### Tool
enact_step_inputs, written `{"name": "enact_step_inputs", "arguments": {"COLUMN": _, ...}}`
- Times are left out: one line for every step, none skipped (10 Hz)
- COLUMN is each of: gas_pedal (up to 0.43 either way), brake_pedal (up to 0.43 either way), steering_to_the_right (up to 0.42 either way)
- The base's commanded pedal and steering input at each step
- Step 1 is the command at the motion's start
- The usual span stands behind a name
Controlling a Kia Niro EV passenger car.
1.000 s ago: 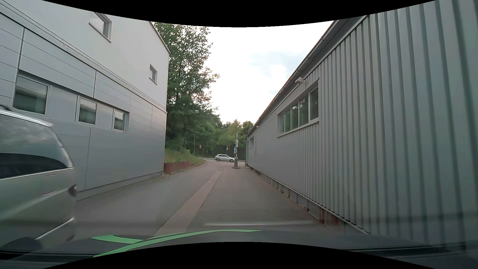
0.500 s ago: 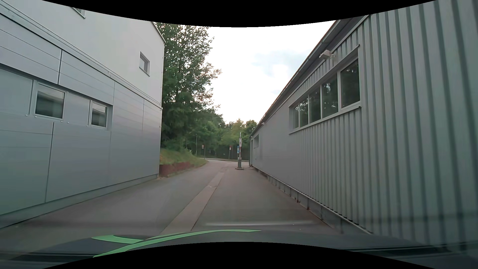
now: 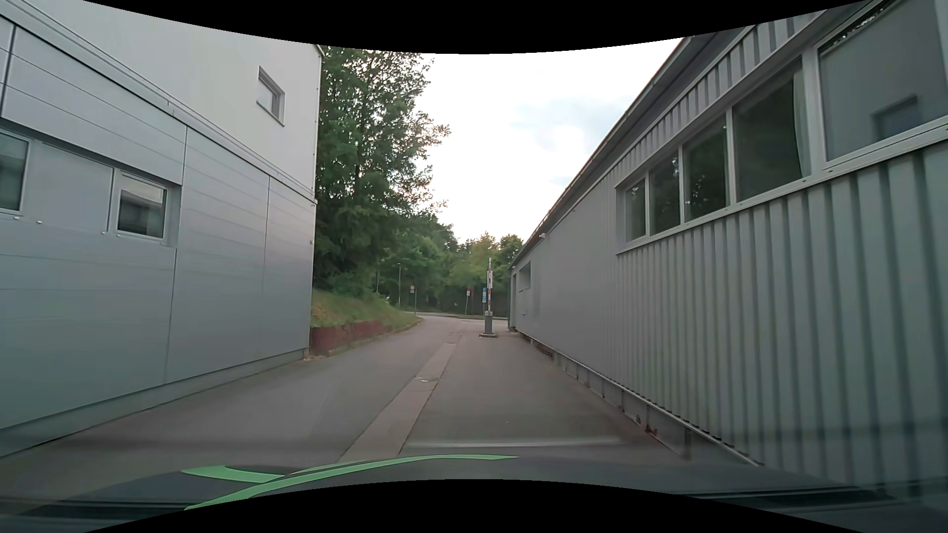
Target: Follow the waypoints while adhering to traffic rules and regulations
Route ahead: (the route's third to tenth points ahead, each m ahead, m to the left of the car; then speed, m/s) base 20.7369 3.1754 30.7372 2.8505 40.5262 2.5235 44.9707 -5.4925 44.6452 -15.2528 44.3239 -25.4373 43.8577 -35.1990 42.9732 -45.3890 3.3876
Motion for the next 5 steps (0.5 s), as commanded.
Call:
{"name": "enact_step_inputs", "arguments": {"gas_pedal": 0.047, "brake_pedal": 0.0, "steering_to_the_right": -0.067}}
{"name": "enact_step_inputs", "arguments": {"gas_pedal": 0.047, "brake_pedal": 0.0, "steering_to_the_right": -0.065}}
{"name": "enact_step_inputs", "arguments": {"gas_pedal": 0.047, "brake_pedal": 0.0, "steering_to_the_right": -0.063}}
{"name": "enact_step_inputs", "arguments": {"gas_pedal": 0.047, "brake_pedal": 0.0, "steering_to_the_right": -0.063}}
{"name": "enact_step_inputs", "arguments": {"gas_pedal": 0.047, "brake_pedal": 0.0, "steering_to_the_right": -0.061}}
